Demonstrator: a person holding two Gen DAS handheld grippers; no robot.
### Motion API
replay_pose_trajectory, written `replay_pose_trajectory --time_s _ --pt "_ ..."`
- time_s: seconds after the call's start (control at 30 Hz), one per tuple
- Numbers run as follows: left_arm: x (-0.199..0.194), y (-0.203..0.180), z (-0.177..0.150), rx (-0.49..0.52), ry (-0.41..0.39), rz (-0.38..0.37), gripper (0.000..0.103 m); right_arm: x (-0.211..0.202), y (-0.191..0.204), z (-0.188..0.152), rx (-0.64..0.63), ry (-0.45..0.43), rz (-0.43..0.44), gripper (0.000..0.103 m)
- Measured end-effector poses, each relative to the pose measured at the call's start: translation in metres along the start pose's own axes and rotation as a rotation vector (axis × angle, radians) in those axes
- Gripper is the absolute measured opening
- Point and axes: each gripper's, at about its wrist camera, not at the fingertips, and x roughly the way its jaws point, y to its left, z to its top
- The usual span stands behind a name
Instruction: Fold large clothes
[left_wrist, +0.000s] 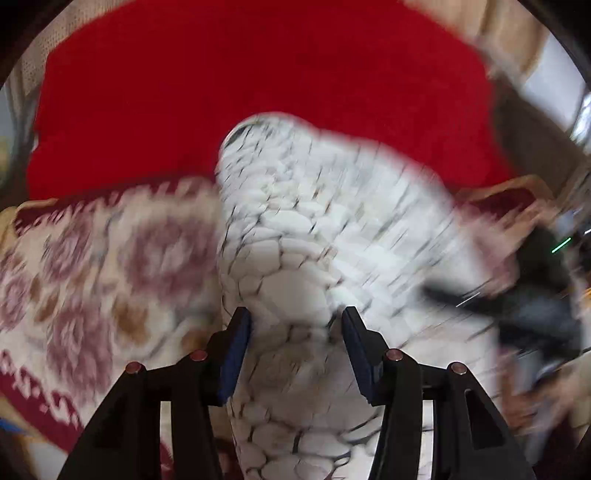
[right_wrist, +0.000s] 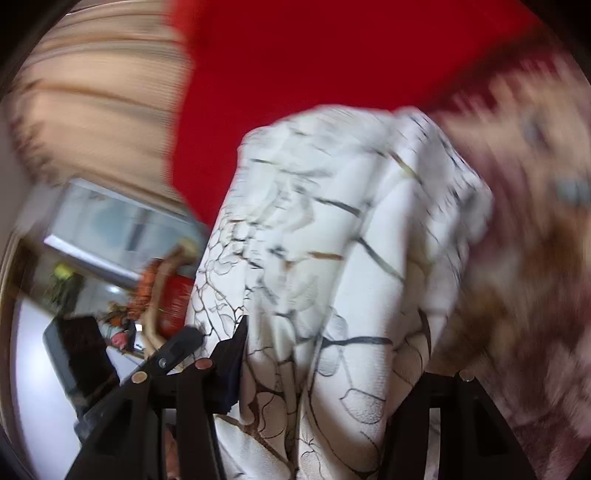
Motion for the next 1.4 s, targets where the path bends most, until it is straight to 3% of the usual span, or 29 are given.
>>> replay_pose_trajectory --time_s 0.1,0.17,0.3,0.43,0.53,0.6,0.63,0.7,0.73,0.83,0.93,1.0,1.17,1.23,1.4 --pt "-0.001 -0.001 -0.012 0.008 -0.056 0.024 0.056 -0.002 -0.002 -0.003 -0.015 0.009 -0.022 0.057" --pt "-0.012 -0.001 -0.015 0.005 -0.058 0.001 0.057 -0.008 0.008 -0.009 -0.079 -0.019 -0.092 0.068" --pt "-0.039 0.006 -0.021 -0.001 -0.1 0.015 0.062 -0.034 0.027 -0.026 -0.173 -0.101 -0.189 0.069" --pt "-0.068 0.005 -0.041 -0.018 -0.18 0.106 0.077 -0.066 0.06 -0.052 -0.332 -0.285 -0.356 0.069" --pt "-0.064 0.0 -0.059 -0.028 -0.164 0.147 0.082 -0.081 0.094 -0.082 -0.484 -0.381 -0.375 0.065" --pt "-0.046 -0.005 -0.067 0.001 -0.095 0.161 0.082 -0.074 0.101 -0.096 -0.514 -0.351 -0.373 0.052" --pt "-0.041 -0.004 -0.069 -0.001 -0.08 0.169 0.082 -0.062 0.097 -0.101 -0.507 -0.284 -0.39 0.047" --pt "-0.043 -0.002 -0.071 -0.028 -0.057 0.139 0.082 -0.035 0.083 -0.104 -0.487 -0.165 -0.49 0.047" --pt "-0.052 0.0 -0.071 -0.042 -0.068 0.121 0.082 -0.028 0.078 -0.106 -0.485 -0.146 -0.539 0.047" --pt "-0.083 -0.001 -0.074 -0.036 -0.149 0.118 0.082 -0.046 0.084 -0.112 -0.476 -0.177 -0.529 0.047" --pt "-0.125 -0.008 -0.079 -0.033 -0.255 0.17 0.082 -0.06 0.103 -0.124 -0.498 -0.219 -0.561 0.048" --pt "-0.149 -0.009 -0.084 -0.035 -0.322 0.208 0.089 -0.075 0.117 -0.139 -0.521 -0.239 -0.581 0.05" --pt "-0.211 -0.019 -0.101 -0.03 -0.486 0.296 0.096 -0.115 0.167 -0.163 -0.582 -0.364 -0.609 0.069" --pt "-0.23 -0.023 -0.106 -0.033 -0.519 0.306 0.099 -0.134 0.187 -0.174 -0.615 -0.415 -0.612 0.075" --pt "-0.27 -0.035 -0.12 -0.02 -0.593 0.314 0.1 -0.169 0.218 -0.195 -0.625 -0.461 -0.595 0.075"
